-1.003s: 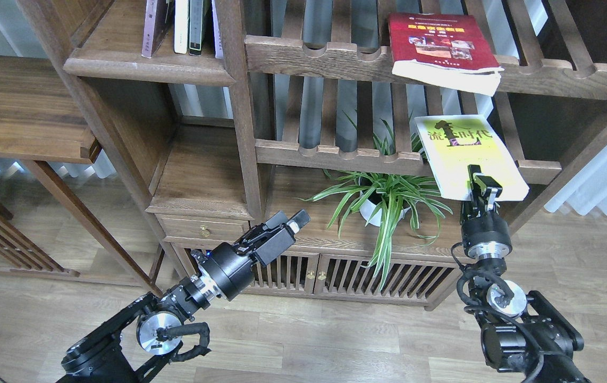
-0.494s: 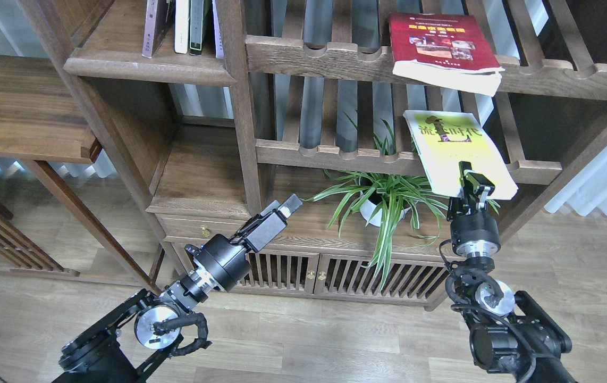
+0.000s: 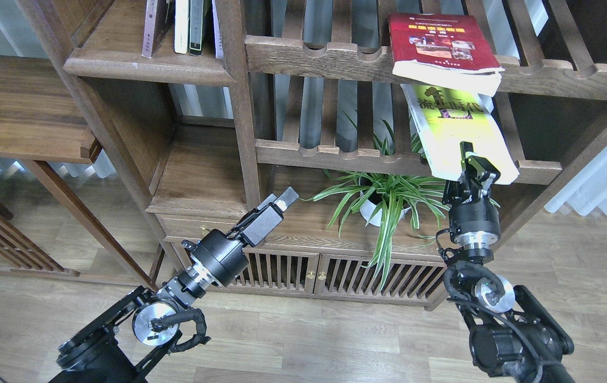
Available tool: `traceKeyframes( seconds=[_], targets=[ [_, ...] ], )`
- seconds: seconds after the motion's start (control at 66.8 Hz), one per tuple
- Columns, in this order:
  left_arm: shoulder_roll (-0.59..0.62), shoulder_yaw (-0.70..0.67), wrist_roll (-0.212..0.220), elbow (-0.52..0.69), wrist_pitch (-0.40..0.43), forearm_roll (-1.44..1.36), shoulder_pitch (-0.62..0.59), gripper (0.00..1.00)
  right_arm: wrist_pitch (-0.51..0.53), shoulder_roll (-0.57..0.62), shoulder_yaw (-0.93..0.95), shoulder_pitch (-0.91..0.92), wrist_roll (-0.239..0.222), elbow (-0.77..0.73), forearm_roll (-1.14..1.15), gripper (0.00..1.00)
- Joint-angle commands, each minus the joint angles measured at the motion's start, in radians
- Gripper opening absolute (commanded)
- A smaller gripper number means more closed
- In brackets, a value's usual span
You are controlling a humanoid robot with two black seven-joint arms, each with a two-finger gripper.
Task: Organize books on shelf
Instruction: 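Tip the yellow-green book off the shelf toward the left gripper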
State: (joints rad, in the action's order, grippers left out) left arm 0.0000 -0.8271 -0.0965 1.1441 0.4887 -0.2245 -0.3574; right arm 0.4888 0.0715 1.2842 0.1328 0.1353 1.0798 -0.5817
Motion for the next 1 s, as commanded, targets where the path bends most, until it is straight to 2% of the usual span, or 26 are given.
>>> traceKeyframes(
  seconds=[0.0,0.359,0.659,0.988],
  targets=[
    [0.0,-0.001,-0.002,0.017,0.0,0.045,0.0,1.0,0.0,-0.001,-0.04,-0.035,0.0,0.031,0.0,0.05],
    [0.0,-0.009,0.0,0.051,0.0,0.134,-0.002,1.0,0.0,0.004,-0.152,-0.044,0.0,0.049,0.003,0.05],
    [0.0,-0.009,0.0,0.048,0.0,0.177,0.0,1.0,0.0,0.005,-0.22,-0.068,0.0,0.13,0.013,0.04],
    [0.055,-0.024,0.0,0.052,0.0,0.24,-0.002,1.0,0.0,0.011,-0.258,-0.098,-0.006,0.164,0.086,0.04]
  ],
)
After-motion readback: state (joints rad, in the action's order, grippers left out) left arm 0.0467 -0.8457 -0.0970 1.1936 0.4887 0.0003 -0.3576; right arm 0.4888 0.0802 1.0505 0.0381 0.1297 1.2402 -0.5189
